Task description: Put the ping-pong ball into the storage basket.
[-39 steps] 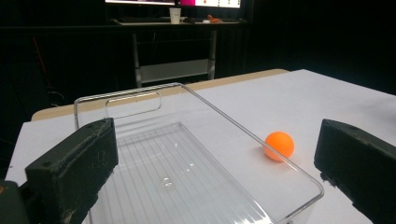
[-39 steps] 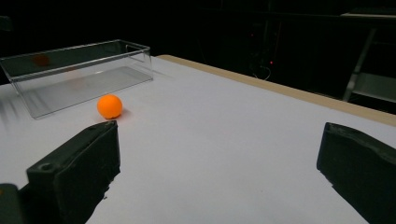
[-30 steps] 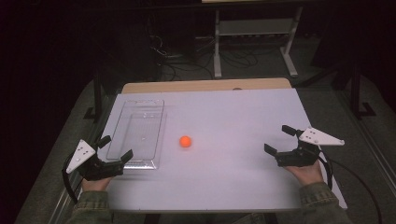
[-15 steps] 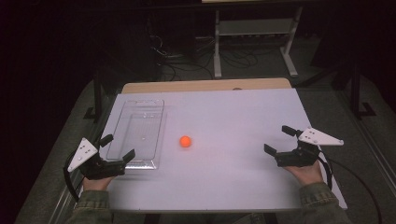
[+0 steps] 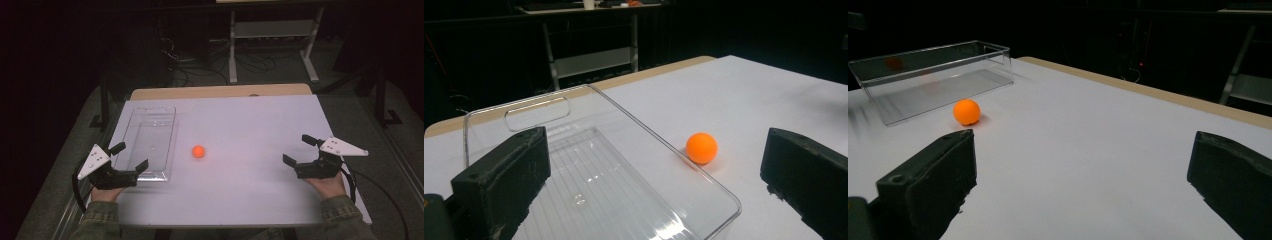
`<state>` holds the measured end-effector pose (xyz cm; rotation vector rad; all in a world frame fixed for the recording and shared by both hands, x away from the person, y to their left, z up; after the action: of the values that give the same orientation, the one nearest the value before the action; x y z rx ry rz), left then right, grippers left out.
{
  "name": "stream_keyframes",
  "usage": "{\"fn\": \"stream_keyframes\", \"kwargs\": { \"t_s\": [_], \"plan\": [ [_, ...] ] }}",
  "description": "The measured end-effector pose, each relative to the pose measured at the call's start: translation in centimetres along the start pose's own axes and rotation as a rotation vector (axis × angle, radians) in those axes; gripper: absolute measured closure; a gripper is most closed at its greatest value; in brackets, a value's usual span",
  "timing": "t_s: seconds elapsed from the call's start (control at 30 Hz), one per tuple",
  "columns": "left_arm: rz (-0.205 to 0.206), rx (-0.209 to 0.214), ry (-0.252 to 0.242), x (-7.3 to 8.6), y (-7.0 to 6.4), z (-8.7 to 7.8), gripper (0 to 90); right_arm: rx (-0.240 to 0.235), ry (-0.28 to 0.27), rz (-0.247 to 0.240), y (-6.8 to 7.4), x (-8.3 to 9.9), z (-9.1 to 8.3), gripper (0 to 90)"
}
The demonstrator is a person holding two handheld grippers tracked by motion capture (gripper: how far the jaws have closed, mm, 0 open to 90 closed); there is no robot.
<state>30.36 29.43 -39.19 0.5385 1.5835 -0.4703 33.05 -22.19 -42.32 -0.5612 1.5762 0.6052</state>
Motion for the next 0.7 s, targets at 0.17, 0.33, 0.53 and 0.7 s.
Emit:
{"fn": "stream_keyframes", "kwargs": {
  "t_s": [0.17, 0.33, 0.53, 0.7],
  "plan": [
    [0.030, 0.005, 0.019, -0.7, -0.2, 0.2, 0.0, -0.007, 0.007, 0.004, 0.1, 0.1, 0.1, 0.0],
    [0.042, 0.024, 0.029, -1.3, -0.4, 0.4, 0.0, -0.005, 0.007, 0.005, 0.1, 0.1, 0.1, 0.0],
    [0.066, 0.053, 0.071, -1.5, -0.7, 0.7, 0.0, -0.008, 0.012, 0.005, 0.1, 0.2, 0.1, 0.0],
    [0.070, 0.061, 0.074, -2.1, -0.7, 0.9, 0.0, -0.008, 0.013, 0.004, 0.1, 0.2, 0.1, 0.0]
  ]
}}
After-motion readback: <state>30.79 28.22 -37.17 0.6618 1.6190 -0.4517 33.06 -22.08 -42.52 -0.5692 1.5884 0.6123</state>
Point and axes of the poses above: each handheld gripper's, and its own axes: z roughly forward along the jaws, x roughly out of its underside, y roughly to its left, the point moved 5 cm from there along z, roughly forward along the jaws, and after that the axes turned 10 degrees about -y, right-handed, at the moved point
